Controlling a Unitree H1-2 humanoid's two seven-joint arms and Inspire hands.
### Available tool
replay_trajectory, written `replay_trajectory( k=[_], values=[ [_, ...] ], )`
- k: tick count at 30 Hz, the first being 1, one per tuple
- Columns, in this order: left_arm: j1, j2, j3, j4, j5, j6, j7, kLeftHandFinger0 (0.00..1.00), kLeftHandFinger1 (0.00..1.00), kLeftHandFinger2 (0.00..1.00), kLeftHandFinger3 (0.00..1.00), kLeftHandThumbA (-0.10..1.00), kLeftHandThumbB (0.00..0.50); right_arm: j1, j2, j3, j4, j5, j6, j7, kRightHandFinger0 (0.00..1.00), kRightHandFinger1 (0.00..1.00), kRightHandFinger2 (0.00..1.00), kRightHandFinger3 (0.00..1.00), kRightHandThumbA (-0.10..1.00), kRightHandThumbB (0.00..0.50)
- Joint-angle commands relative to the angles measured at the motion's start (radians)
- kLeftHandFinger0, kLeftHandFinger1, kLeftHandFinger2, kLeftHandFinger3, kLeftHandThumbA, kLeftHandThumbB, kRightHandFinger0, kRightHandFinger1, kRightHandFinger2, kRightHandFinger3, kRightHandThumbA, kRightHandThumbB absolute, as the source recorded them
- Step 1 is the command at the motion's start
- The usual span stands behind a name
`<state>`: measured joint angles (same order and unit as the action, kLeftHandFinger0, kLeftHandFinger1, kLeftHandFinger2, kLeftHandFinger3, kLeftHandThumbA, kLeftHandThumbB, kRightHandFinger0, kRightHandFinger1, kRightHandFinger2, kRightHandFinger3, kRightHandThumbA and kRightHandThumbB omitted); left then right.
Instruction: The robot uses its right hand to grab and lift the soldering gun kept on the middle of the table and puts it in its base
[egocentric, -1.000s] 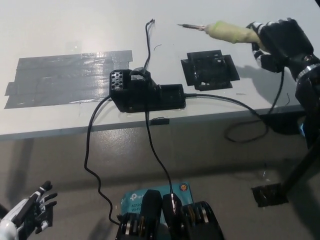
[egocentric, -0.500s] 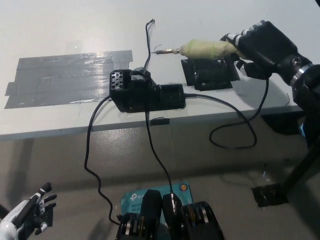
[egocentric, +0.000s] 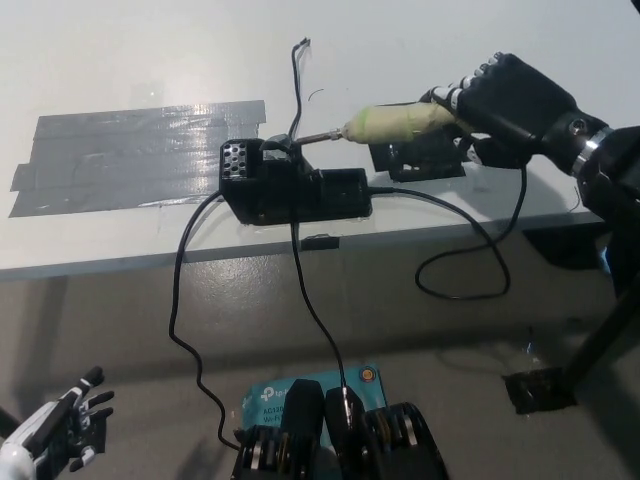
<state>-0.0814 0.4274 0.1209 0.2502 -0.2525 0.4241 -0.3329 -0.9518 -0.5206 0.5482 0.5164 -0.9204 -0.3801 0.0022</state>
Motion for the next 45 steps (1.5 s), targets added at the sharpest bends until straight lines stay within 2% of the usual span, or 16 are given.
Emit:
replay_trajectory(
  k=[1,8,10,11,13,20,27,28,31,34,36,40,41,42,44,45],
  values=[
    [-0.003,0.032,0.004,-0.011,0.01,-0.018,-0.012,0.89,0.95,1.0,1.0,0.81,0.165,-0.09,0.003,-0.001,0.016,-0.034,-0.029,-0.024,0.0,0.11,0.46,0.01,-0.1,0.049],
    [0.004,0.029,0.002,-0.024,0.012,-0.02,-0.012,0.92,0.98,1.0,1.0,0.82,0.175,-0.097,0.024,-0.008,0.03,-0.04,0.039,0.046,0.0,0.11,0.47,0.08,-0.1,0.032],
    [0.003,0.03,0.002,-0.018,0.01,-0.025,-0.017,0.92,0.97,1.0,1.0,0.82,0.18,-0.09,0.024,-0.018,0.0,-0.047,0.075,0.076,0.0,0.12,0.48,0.13,-0.1,0.069],
    [0.006,0.03,0.002,-0.019,0.011,-0.025,-0.017,0.91,0.97,1.0,1.0,0.82,0.181,-0.085,0.025,-0.021,-0.001,-0.045,0.077,0.075,0.0,0.08,0.43,0.13,-0.1,0.098],
    [0.008,0.031,0.001,-0.024,0.013,-0.025,-0.018,0.91,0.97,1.0,1.0,0.82,0.176,-0.079,0.026,-0.03,-0.017,-0.038,0.095,0.098,0.0,0.05,0.4,0.09,-0.1,0.112],
    [0.009,0.028,0.005,-0.029,0.009,-0.018,-0.016,0.91,0.98,1.0,1.0,0.82,0.181,-0.079,0.038,-0.017,0.02,-0.056,0.064,0.061,0.0,0.09,0.45,0.01,-0.1,0.036],
    [0.019,0.022,0.005,-0.026,0.009,-0.018,-0.014,0.93,0.99,1.0,1.0,0.82,0.18,-0.068,0.048,-0.03,0.013,-0.046,0.095,0.091,0.0,0.14,0.51,0.04,-0.1,0.051],
    [0.026,0.022,0.004,-0.02,0.009,-0.024,-0.016,0.93,0.99,1.0,1.0,0.81,0.183,-0.057,0.051,-0.042,-0.001,-0.027,0.11,0.115,0.0,0.15,0.52,0.06,-0.1,0.025],
    [0.034,0.022,-0.001,-0.016,0.014,-0.03,-0.018,0.91,0.97,1.0,1.0,0.83,0.199,-0.034,0.058,-0.069,-0.017,-0.007,0.124,0.12,0.0,0.18,0.53,0.09,-0.1,0.055],
    [0.034,0.023,-0.001,-0.012,0.012,-0.037,-0.023,0.91,0.97,1.0,1.0,0.83,0.203,-0.035,0.058,-0.072,-0.014,-0.013,0.111,0.112,0.0,0.16,0.5,0.06,-0.1,0.036],
    [0.031,0.021,0.004,-0.018,0.001,-0.03,-0.027,0.93,0.99,1.0,1.0,0.82,0.18,-0.039,0.056,-0.076,-0.006,-0.002,0.096,0.108,0.0,0.17,0.51,0.05,-0.1,0.026],
    [0.03,0.019,0.004,-0.022,0.004,-0.023,-0.021,0.91,0.98,1.0,1.0,0.83,0.183,-0.038,0.051,-0.086,-0.016,0.014,0.07,0.098,0.0,0.17,0.53,0.04,-0.1,0.032],
    [0.031,0.017,0.003,-0.028,0.006,-0.02,-0.018,0.91,0.98,1.0,1.0,0.84,0.186,-0.04,0.048,-0.086,-0.017,0.009,0.069,0.096,0.0,0.17,0.53,0.12,-0.1,0.061],
    [0.028,0.018,0.001,-0.022,0.009,-0.02,-0.017,0.91,0.98,1.0,1.0,0.85,0.199,-0.042,0.047,-0.085,-0.017,0.002,0.072,0.097,0.0,0.18,0.55,0.15,-0.1,0.054],
    [0.026,0.016,0.003,-0.021,0.005,-0.015,-0.017,0.93,0.99,1.0,1.0,0.85,0.197,-0.051,0.044,-0.081,-0.01,-0.012,0.073,0.096,0.0,0.21,0.58,0.29,-0.1,0.112],
    [0.025,0.015,0.004,-0.021,0.005,-0.013,-0.016,0.93,0.99,1.0,1.0,0.85,0.198,-0.052,0.043,-0.081,-0.014,-0.015,0.074,0.097,0.0,0.19,0.55,0.31,-0.1,0.129]
  ],
)
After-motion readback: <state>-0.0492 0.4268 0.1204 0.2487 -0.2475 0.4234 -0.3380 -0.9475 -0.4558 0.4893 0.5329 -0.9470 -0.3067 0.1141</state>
